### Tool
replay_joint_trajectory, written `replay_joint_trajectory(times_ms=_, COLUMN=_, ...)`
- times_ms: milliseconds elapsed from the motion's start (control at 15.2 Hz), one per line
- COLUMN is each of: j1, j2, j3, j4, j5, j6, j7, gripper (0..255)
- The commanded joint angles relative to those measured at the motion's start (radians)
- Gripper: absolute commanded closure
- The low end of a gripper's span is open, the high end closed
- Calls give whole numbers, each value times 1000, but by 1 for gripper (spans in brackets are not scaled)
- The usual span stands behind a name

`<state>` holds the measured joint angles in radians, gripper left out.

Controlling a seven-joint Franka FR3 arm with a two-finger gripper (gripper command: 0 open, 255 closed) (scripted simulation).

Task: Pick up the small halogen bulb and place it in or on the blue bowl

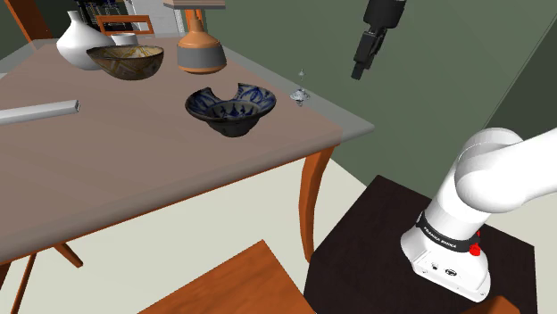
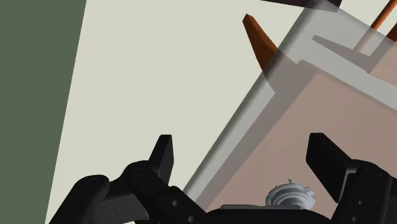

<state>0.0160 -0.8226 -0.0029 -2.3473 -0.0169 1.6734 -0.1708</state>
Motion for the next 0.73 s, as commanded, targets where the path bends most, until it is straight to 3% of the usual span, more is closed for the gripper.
replay_joint_trajectory(times_ms=0, j1=0, j2=0, j3=0, j4=0, j5=0, j6=0, j7=0, gripper=0)
replay_joint_trajectory(times_ms=660, j1=0, j2=415, j3=167, j4=371, j5=37, j6=-52, j7=247, gripper=0)
